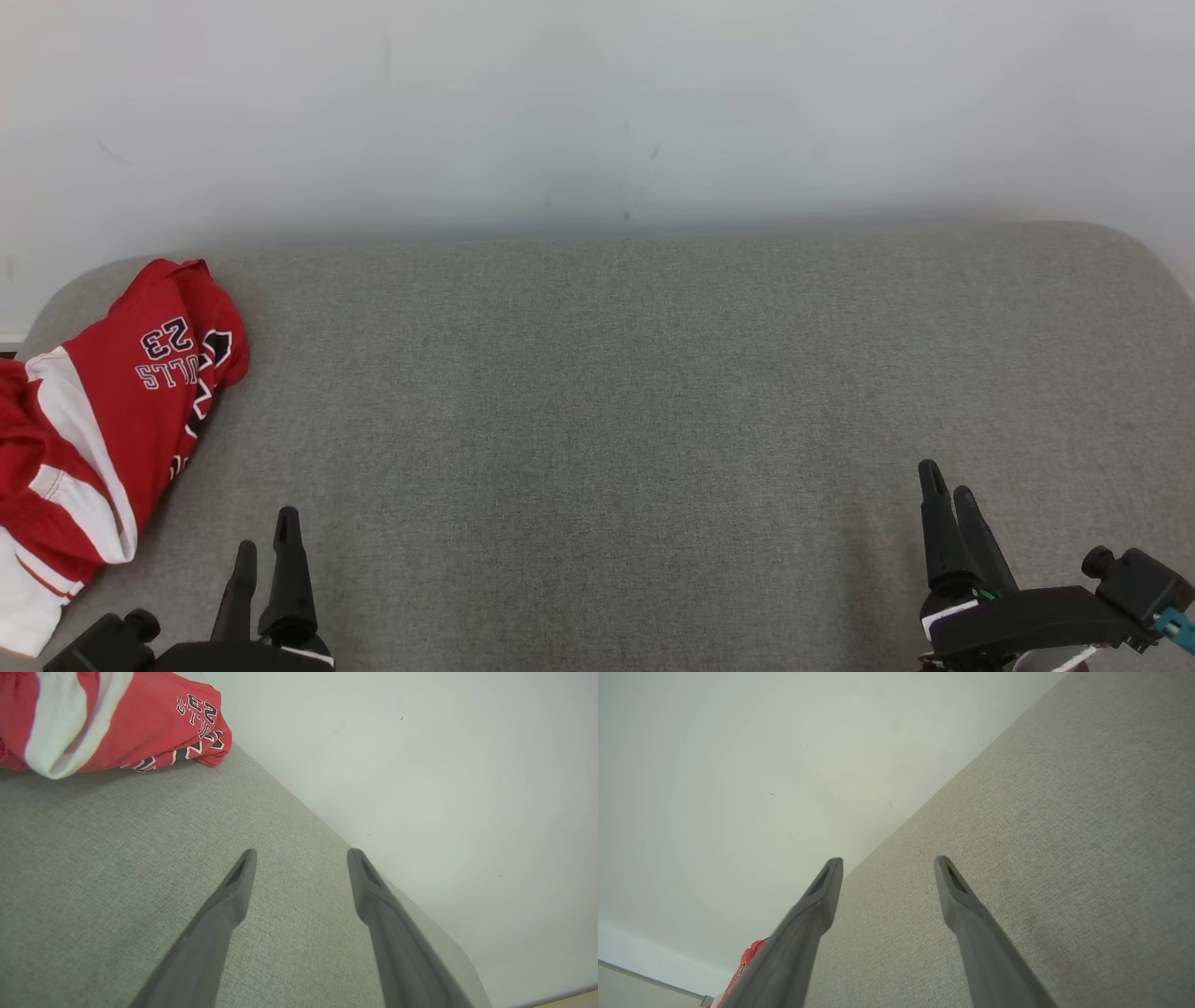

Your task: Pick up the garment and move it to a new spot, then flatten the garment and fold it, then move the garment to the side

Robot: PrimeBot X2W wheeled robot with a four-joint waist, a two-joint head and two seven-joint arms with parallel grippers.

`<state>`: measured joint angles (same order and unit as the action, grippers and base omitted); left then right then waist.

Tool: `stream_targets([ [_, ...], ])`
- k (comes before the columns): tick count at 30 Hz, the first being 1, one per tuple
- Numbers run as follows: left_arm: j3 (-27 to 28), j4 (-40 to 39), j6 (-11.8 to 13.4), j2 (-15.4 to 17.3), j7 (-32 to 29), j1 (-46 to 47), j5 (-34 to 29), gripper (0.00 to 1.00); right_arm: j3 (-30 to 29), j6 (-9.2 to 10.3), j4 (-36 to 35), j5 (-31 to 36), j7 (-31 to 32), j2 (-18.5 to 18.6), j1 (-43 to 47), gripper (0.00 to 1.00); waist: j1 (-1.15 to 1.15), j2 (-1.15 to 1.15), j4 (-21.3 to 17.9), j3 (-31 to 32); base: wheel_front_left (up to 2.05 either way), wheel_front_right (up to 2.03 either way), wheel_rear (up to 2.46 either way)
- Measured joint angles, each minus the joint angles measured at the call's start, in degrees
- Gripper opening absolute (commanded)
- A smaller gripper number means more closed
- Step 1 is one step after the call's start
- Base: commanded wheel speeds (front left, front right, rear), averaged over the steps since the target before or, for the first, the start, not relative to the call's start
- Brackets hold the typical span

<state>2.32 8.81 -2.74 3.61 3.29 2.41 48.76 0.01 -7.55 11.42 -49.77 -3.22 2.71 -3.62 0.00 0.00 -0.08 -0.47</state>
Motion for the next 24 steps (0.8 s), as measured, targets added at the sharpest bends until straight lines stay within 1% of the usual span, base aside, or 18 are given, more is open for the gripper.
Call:
stream_targets([
  [6,-1.1,-0.5,0.7,0.6,1.1,0.0,-4.7,1.0,0.6,0.0,-0.1,5.8,-1.2,0.0,0.0,1.0,0.0,0.0,0.2,0.0,0.0,0.0,0.0],
  [11,-2.1,-0.7,0.8,1.0,2.0,-0.2,-8.1,1.0,1.1,0.0,0.1,9.8,-2.1,0.0,0.1,1.0,0.0,0.0,0.2,0.0,0.0,0.0,0.0],
  [24,-3.0,-2.0,1.5,2.1,4.0,-1.3,-15.6,1.0,2.4,0.0,0.2,18.2,-4.1,0.0,0.1,1.0,0.0,0.0,0.3,0.2,0.0,0.0,0.0],
])
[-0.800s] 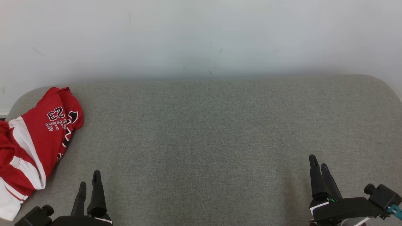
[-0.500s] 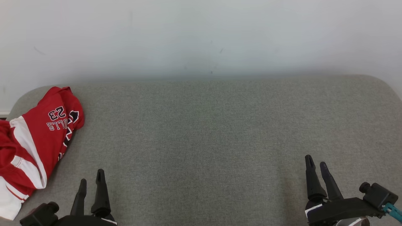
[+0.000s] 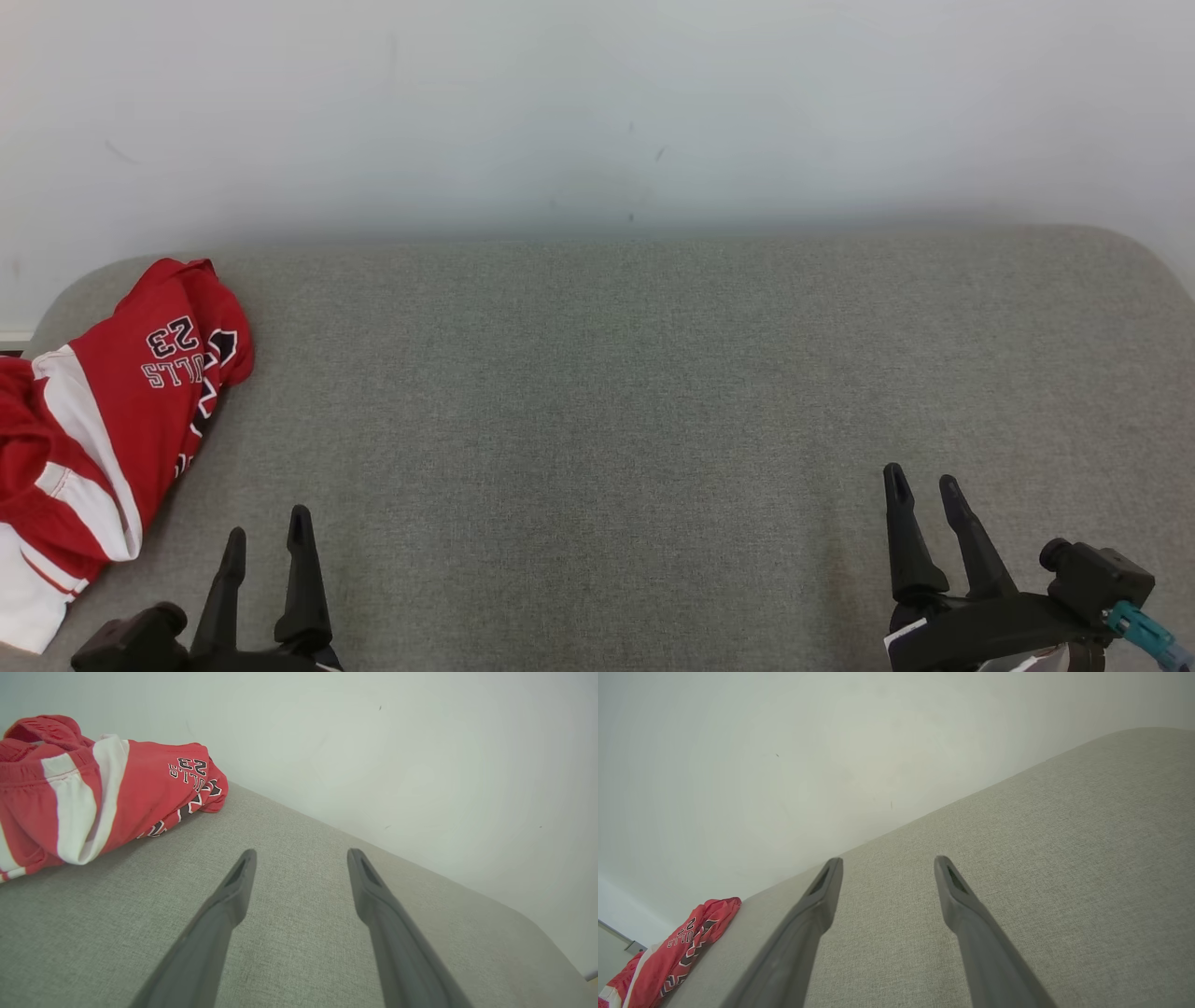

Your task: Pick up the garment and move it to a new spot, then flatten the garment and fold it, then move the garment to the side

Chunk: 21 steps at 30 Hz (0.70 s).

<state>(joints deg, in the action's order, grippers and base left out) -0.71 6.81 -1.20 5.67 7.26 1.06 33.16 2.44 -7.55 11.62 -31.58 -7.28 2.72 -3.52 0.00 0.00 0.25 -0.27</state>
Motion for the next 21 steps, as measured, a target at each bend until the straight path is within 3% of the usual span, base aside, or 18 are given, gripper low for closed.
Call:
stream_targets([
  [21,-0.6,-2.8,0.7,1.2,3.1,-1.0,-11.7,1.0,0.9,0.0,-1.1,13.4,-3.0,0.0,0.0,1.0,0.0,0.0,0.0,-0.3,0.0,0.0,0.0],
])
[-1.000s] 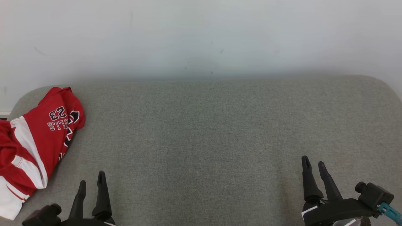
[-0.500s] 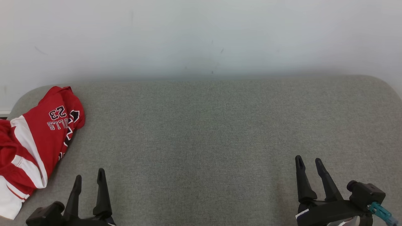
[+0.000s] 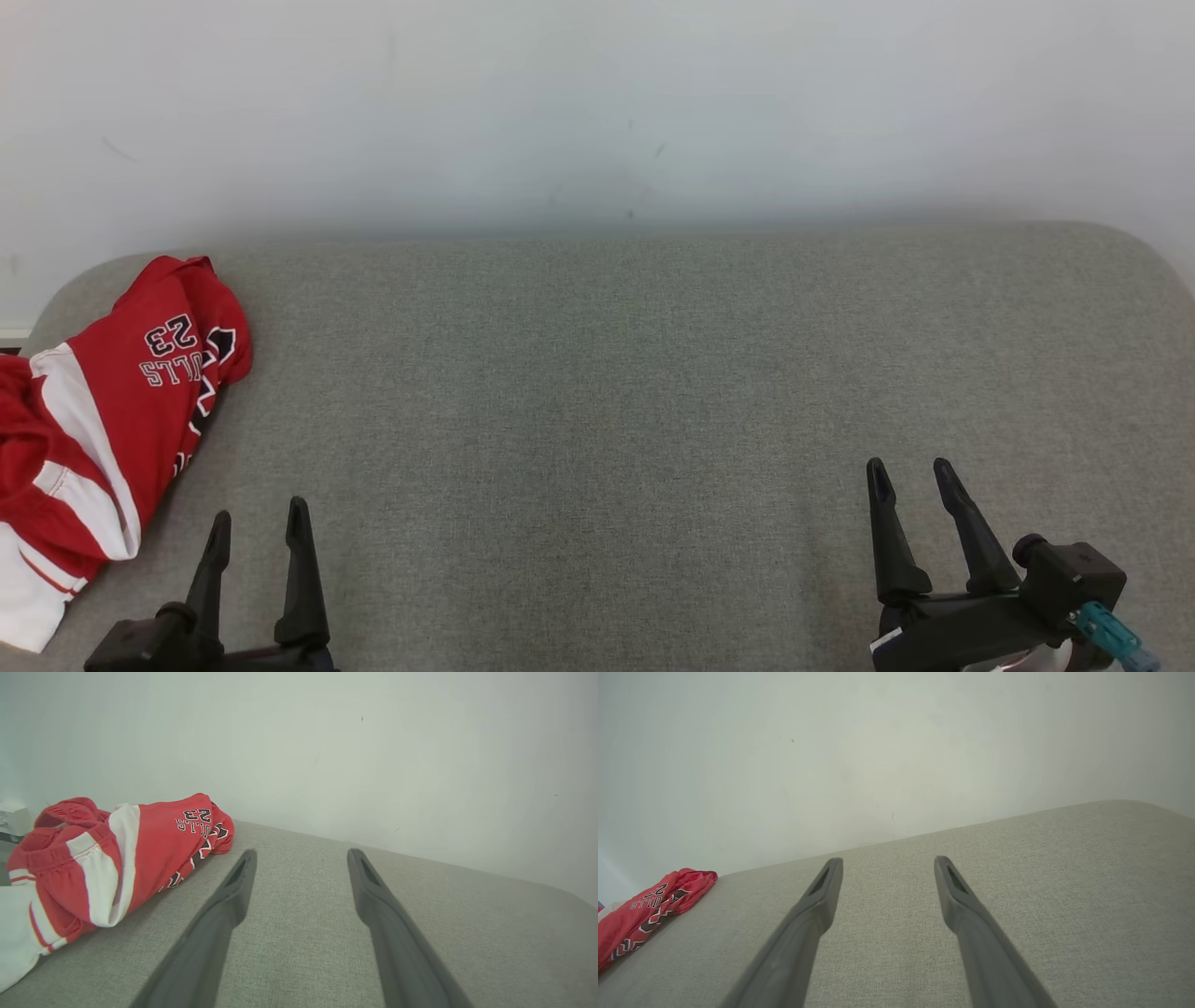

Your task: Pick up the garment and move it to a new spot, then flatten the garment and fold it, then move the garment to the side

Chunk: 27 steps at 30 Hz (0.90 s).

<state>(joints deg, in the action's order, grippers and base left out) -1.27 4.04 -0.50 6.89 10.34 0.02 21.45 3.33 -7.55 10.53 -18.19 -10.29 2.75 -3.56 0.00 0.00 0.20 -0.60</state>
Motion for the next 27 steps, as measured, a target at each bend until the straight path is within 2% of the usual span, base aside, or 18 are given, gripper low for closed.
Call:
stream_targets([
  [27,1.3,-1.9,-3.6,0.8,3.3,-1.4,-10.2,1.0,0.0,0.0,-1.5,12.8,-3.4,0.0,1.2,1.0,0.0,0.0,0.7,0.4,0.0,0.0,0.0],
])
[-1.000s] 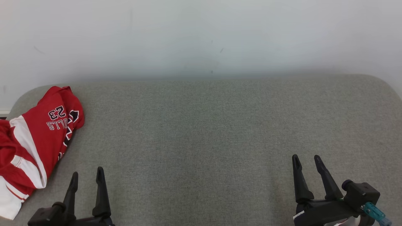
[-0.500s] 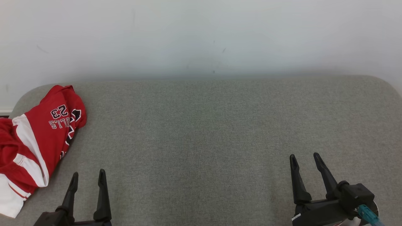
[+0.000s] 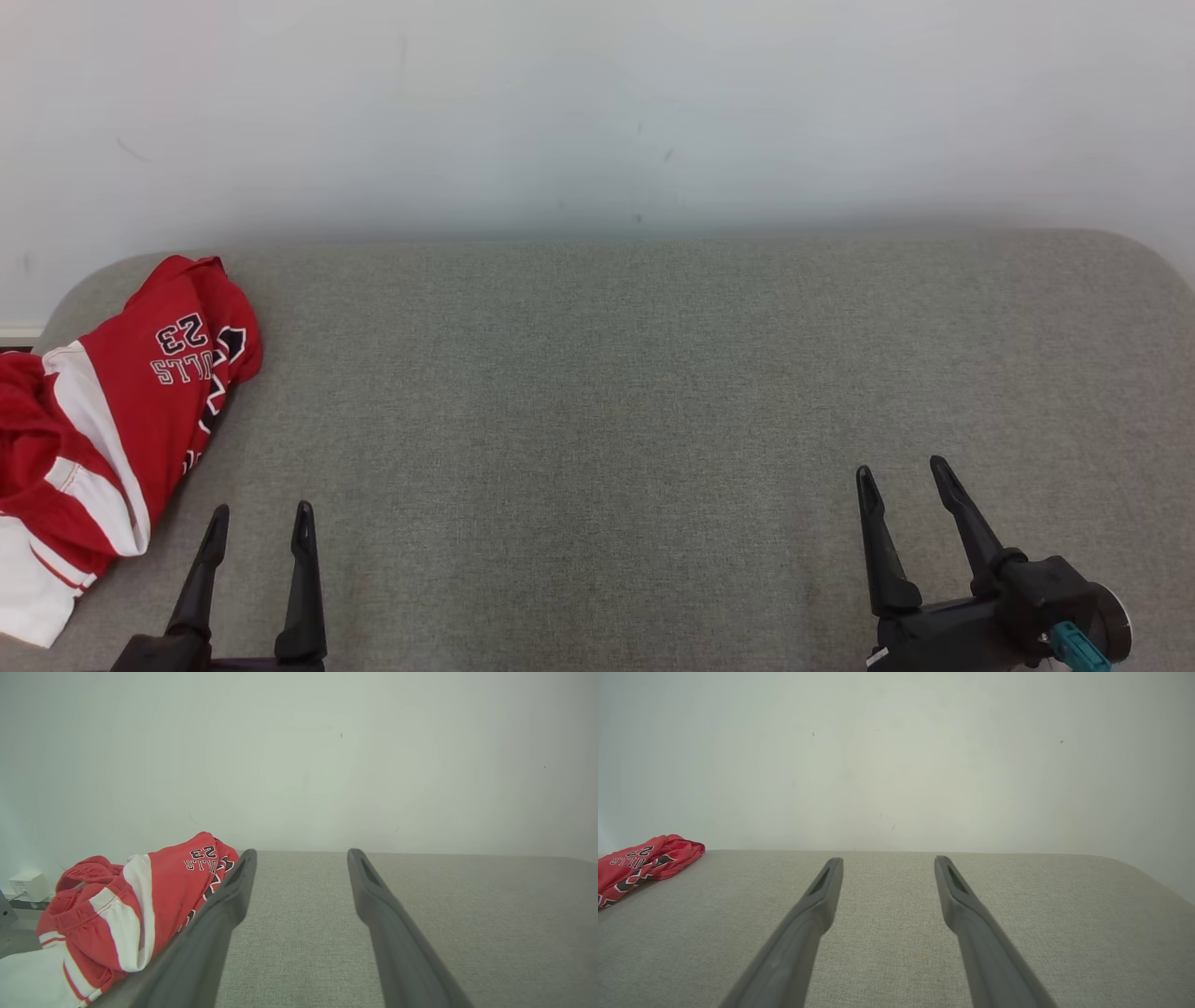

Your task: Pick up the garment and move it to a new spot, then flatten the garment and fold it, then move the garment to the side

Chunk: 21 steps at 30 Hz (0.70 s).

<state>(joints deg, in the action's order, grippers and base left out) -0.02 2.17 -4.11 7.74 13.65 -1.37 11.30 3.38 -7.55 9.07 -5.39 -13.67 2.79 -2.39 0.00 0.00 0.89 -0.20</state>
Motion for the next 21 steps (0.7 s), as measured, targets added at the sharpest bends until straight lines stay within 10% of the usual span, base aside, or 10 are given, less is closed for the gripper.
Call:
stream_targets([
  [21,1.4,0.8,-1.8,-0.1,1.4,-1.0,-2.6,1.0,-1.6,0.0,0.3,3.3,-1.5,0.0,1.1,1.0,0.0,0.0,0.0,0.3,0.0,0.0,0.0],
])
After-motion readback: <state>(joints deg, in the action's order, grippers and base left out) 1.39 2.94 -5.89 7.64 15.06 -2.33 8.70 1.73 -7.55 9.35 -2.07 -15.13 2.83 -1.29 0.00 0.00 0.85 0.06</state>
